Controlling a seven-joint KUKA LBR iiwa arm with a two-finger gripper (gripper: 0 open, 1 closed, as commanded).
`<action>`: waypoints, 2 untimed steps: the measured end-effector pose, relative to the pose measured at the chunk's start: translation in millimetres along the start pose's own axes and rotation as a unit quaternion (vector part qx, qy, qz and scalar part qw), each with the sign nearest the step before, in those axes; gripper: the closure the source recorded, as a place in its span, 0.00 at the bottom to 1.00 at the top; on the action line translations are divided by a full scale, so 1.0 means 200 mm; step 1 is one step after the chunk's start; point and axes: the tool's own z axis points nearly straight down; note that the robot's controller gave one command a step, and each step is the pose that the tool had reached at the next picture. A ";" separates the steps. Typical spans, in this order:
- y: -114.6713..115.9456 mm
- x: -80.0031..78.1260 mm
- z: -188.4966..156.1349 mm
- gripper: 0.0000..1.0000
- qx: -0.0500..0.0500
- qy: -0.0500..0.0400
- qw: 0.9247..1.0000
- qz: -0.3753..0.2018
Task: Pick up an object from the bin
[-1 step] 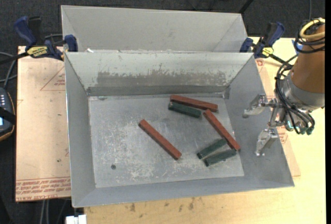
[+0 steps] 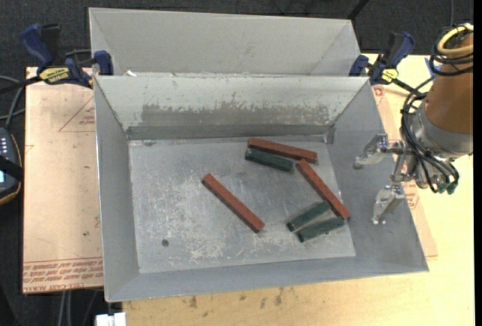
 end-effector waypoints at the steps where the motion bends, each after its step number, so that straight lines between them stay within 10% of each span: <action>1: 0.05 -0.01 0.32 0.00 0.000 -0.002 0.999 -0.052; 2: 0.09 -0.01 0.76 0.00 0.000 -0.002 0.996 -0.087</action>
Offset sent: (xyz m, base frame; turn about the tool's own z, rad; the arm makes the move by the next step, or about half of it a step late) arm 0.0001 0.0195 -0.1658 -0.1885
